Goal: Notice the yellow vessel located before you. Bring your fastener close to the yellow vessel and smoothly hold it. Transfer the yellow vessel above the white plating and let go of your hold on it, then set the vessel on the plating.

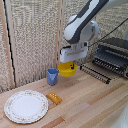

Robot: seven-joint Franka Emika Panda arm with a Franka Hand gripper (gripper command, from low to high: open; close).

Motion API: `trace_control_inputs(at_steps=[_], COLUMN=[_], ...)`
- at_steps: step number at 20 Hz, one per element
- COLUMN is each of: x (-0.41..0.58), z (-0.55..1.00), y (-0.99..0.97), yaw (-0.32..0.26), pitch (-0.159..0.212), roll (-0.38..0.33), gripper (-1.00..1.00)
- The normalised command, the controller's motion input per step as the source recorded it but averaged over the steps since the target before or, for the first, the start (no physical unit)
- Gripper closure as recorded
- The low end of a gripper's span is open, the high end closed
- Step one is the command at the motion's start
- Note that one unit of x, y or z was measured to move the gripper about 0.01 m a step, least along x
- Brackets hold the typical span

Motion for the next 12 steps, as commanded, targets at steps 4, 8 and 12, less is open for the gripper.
trace_control_inputs(at_steps=[4,8,12], x=[0.339,0.438,0.391], z=[0.34,0.23,0.1], y=[0.84,0.89,0.92], yaw=[0.033,0.026,0.008], pitch=[0.08,0.088,0.067], roll=[0.001,0.0,0.0], gripper=[1.0,1.0,1.0])
